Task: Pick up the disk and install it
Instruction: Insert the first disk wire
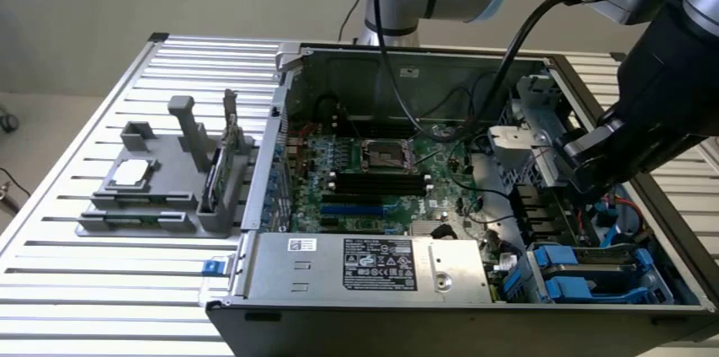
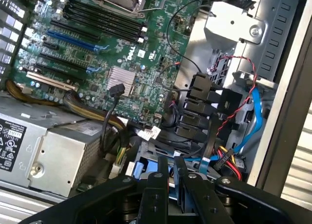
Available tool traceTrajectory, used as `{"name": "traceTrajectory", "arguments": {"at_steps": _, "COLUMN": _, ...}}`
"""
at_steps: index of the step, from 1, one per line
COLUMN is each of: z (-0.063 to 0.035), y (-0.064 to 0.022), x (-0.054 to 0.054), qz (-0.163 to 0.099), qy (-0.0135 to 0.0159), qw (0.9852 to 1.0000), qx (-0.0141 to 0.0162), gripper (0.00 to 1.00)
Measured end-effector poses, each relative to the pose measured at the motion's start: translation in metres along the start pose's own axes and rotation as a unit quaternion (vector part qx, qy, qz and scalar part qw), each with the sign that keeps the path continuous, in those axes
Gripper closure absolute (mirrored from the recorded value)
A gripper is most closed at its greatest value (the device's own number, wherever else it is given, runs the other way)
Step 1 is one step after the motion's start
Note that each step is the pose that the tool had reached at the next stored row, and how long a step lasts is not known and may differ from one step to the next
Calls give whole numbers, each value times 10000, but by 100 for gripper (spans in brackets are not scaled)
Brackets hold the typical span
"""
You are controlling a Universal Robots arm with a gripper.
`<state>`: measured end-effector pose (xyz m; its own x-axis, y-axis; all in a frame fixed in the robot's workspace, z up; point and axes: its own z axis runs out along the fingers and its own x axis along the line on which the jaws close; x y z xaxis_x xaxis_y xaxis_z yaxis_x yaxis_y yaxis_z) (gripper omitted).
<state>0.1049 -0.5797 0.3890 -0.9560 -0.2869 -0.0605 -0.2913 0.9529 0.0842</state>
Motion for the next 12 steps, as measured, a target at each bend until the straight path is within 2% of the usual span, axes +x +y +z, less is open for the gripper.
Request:
{"name": "traceTrajectory", "arguments": {"at_steps": 2, "z": 3, "y": 0, "x": 0, "qz": 130, "qy": -17, "qw": 9999, "qx": -9, "gripper": 80}}
{"name": "traceTrajectory", "arguments": {"at_steps": 6, "z": 3, "y": -1, "x": 1, "qz": 401, "qy": -45, "qw": 9992, "qx": -1, "gripper": 80}}
{"name": "traceTrajectory", "arguments": {"at_steps": 12, "z": 3, "y": -1, "x": 0, "qz": 790, "qy": -80, "qw": 9968, "qx": 23, "gripper": 80}}
